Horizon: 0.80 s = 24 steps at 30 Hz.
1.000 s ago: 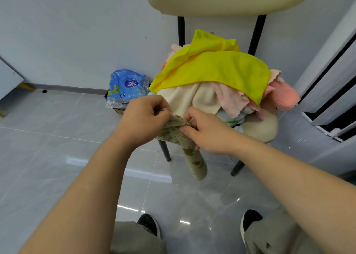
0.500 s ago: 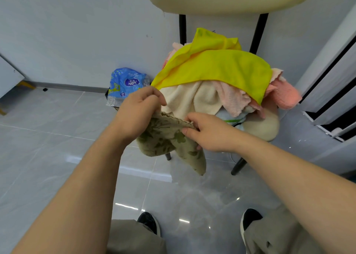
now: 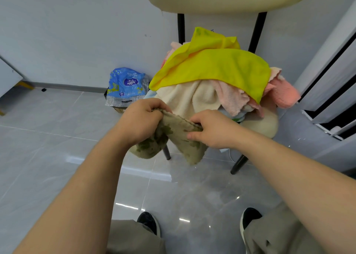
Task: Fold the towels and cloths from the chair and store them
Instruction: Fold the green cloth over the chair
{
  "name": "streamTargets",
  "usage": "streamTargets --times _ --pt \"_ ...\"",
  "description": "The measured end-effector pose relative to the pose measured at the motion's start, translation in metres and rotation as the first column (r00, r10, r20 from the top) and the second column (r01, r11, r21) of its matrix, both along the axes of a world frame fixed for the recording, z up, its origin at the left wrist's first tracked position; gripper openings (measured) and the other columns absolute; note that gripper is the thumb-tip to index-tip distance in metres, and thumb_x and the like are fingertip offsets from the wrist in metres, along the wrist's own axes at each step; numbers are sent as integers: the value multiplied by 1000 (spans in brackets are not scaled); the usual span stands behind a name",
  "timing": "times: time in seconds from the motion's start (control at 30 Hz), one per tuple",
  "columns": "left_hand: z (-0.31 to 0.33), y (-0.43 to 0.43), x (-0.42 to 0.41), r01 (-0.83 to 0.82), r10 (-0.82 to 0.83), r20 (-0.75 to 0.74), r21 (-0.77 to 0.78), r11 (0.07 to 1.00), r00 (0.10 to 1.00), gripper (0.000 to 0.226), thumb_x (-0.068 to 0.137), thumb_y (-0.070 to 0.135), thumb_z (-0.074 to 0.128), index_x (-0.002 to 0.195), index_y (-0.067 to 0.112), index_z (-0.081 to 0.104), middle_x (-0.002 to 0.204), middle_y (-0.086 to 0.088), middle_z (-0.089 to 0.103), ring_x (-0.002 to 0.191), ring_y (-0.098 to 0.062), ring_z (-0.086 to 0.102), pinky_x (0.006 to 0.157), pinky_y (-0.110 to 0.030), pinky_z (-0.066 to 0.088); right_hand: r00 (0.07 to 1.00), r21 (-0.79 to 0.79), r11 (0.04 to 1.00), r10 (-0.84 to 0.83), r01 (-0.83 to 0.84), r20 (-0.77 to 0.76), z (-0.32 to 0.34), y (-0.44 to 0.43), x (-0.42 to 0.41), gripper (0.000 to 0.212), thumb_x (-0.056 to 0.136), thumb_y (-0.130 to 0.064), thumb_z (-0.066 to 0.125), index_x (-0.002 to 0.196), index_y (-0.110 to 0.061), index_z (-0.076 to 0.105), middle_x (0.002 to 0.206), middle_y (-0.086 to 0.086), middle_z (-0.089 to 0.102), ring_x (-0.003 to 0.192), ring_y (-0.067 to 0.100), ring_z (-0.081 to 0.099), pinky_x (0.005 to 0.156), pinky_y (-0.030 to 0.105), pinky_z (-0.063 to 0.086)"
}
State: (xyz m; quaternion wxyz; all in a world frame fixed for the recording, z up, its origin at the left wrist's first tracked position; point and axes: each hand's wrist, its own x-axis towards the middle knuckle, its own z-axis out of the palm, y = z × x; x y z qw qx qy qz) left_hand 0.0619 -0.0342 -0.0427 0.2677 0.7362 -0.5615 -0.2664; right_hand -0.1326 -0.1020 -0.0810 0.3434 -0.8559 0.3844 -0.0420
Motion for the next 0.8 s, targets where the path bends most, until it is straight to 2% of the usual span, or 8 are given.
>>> streamTargets --times 0.07,0.13,0.23,0.33,0.5,0.63,0.73,0.8 --pt "1 1 1 52 -52 -9 -11 999 999 4 82 33 76 85 33 74 85 11 70 87 -7 63 81 -35 56 1000 -18 1000 -13 14 12 2 1 -1 26 94 -40 66 78 -20 63 71 -2 62 67 14 56 54 31 36" --pt "1 4 1 132 -133 52 25 991 990 27 68 47 87 89 35 74 82 12 69 81 -2 63 72 -27 54 1000 -37 999 -25 25 18 3 2 0 33 95 -43 63 70 -22 54 67 -4 55 62 11 50 53 29 30" --pt "-1 2 0 124 -126 139 20 992 982 19 75 43 83 91 35 77 80 12 71 80 -4 64 76 -34 56 1000 -44 999 -21 22 23 2 2 1 27 96 -41 62 75 -26 53 74 -5 56 69 11 53 55 28 33" --pt "-3 0 1 59 -57 125 -17 998 991 11 86 38 74 92 29 77 79 7 73 81 -13 67 80 -40 56 998 -13 999 -31 32 53 0 0 0 14 93 -36 68 88 -31 55 86 -9 61 80 11 59 61 27 43" --pt "-4 0 5 -94 93 -12 -76 993 996 19 95 35 61 86 23 71 81 2 70 84 -18 66 84 -46 56 992 41 995 -92 88 91 -1 -7 -4 16 86 -26 75 93 -29 61 90 -4 69 84 15 66 77 41 57" --pt "-2 0 6 -211 184 -242 -90 973 953 20 98 21 57 92 26 75 92 2 74 92 -19 70 89 -45 58 903 276 939 -289 204 318 0 -13 -5 10 90 -21 74 99 -18 72 91 -2 76 87 13 73 82 40 61" --pt "2 0 4 -230 184 -365 -86 969 913 31 100 13 54 96 32 78 103 3 75 97 -15 71 91 -40 59 796 448 863 -435 234 421 1 -13 -1 16 92 -17 72 107 -14 71 100 4 77 92 20 74 73 41 62" --pt "4 1 2 -226 172 -393 -98 969 904 24 99 19 59 96 32 79 105 2 74 99 -15 71 91 -39 59 739 522 817 -505 244 445 1 -12 2 24 92 -15 72 115 -10 67 105 12 74 94 27 73 61 35 60"
